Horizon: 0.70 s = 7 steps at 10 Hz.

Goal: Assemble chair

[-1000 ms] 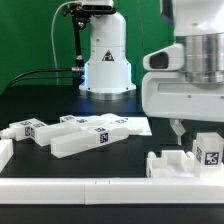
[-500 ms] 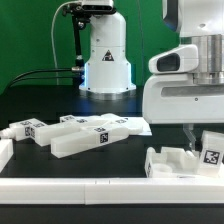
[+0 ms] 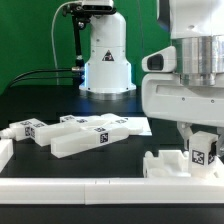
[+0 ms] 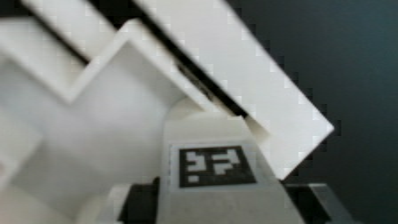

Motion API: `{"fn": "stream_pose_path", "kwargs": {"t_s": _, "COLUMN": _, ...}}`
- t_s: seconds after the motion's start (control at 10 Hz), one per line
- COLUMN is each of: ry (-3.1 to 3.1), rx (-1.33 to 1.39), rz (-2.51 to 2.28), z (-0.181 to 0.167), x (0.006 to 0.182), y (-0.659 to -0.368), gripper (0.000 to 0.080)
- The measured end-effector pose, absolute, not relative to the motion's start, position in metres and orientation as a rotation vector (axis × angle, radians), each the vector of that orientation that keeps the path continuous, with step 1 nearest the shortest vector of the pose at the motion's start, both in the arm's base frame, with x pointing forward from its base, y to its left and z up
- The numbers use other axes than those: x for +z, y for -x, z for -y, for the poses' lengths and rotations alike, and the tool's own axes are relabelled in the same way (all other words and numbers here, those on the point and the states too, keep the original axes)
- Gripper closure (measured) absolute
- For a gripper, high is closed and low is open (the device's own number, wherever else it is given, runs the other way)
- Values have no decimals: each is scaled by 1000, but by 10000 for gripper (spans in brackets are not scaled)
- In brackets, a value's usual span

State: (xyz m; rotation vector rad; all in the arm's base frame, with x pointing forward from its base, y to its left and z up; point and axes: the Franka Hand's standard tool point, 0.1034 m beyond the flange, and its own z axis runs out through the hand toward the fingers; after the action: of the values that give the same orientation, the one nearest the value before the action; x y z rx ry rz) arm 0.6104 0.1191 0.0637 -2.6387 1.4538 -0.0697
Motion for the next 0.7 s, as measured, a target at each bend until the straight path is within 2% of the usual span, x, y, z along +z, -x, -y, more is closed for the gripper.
{"fn": "stream_pose_path", "kwargs": {"t_s": 0.2, "ry": 2311, "rx": 16, "rz": -1895, "z": -126, "x": 63, "y": -612, "gripper": 510}}
{"fn": "stream_pose_path", "kwargs": {"t_s": 0.7, "ry": 1853, "rx": 62, "rz": -2294, "z": -123, "x": 62, "y": -613, "gripper": 510}}
